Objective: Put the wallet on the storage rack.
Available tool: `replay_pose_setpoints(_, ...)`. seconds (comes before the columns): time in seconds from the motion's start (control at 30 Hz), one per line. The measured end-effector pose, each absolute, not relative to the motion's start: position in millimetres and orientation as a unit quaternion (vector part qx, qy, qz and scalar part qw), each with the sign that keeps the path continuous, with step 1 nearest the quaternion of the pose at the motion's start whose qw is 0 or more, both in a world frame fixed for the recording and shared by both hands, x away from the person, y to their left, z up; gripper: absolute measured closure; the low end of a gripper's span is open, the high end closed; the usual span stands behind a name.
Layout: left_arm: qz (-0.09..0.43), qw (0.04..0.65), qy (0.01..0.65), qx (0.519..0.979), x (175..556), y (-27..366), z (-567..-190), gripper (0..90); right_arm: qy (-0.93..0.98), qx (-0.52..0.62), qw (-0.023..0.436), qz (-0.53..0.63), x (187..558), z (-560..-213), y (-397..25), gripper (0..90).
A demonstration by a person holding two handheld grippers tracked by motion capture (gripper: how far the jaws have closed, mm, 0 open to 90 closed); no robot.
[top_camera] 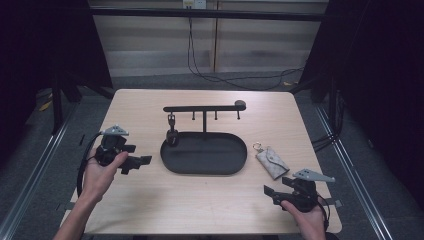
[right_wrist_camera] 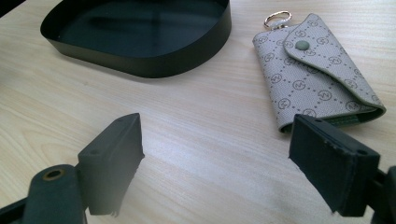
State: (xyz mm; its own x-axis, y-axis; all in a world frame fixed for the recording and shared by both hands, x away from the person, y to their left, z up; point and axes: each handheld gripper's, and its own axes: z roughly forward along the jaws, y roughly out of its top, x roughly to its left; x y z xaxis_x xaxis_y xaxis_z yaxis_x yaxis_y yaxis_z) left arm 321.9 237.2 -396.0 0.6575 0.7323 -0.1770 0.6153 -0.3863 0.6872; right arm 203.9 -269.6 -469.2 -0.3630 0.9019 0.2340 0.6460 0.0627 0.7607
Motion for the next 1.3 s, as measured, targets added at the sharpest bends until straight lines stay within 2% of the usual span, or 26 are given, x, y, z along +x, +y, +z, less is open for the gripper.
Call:
replay_pose_setpoints(0.1, 0.096, 0.378, 0.417, 0.821, 313.7, 240.0, -401.3, 23.7, 0.713, 0.543, 0.155, 0.416, 203.8, -469.2, -269.6, 17.3)
replay_pose_setpoints(0.33, 0.084, 0.389, 0.423, 0.814, 300.4, 246.9, -414.8, 24.2, 0.714, 0.542, 0.152, 0.417, 204.0, -469.3, -269.2, 17.2)
replay_pose_setpoints(0.43, 0.062, 0.397, 0.417, 0.815, 291.5, 247.6, -422.8, 23.0, 0.714, 0.542, 0.149, 0.417, 204.1, -469.2, -269.3, 17.2)
replay_pose_setpoints(0.7, 0.06, 0.402, 0.405, 0.819, 263.4, 249.3, -437.2, 23.0, 0.721, 0.538, 0.142, 0.413, 207.1, -469.8, -267.2, 18.6)
replay_pose_setpoints(0.87, 0.065, 0.392, 0.407, 0.823, 249.3, 248.0, -452.4, 23.2, 0.721, 0.536, 0.143, 0.415, 205.6, -468.6, -267.6, 19.5)
replay_pose_setpoints(1.0, 0.081, 0.411, 0.405, 0.813, 236.8, 253.8, -456.3, 23.2, 0.72, 0.536, 0.144, 0.417, 204.9, -467.7, -268.2, 20.1)
replay_pose_setpoints(1.3, 0.073, 0.419, 0.416, 0.804, 231.5, 257.6, -461.9, 23.2, 0.711, 0.547, 0.156, 0.413, 206.2, -464.3, -273.6, 22.4)
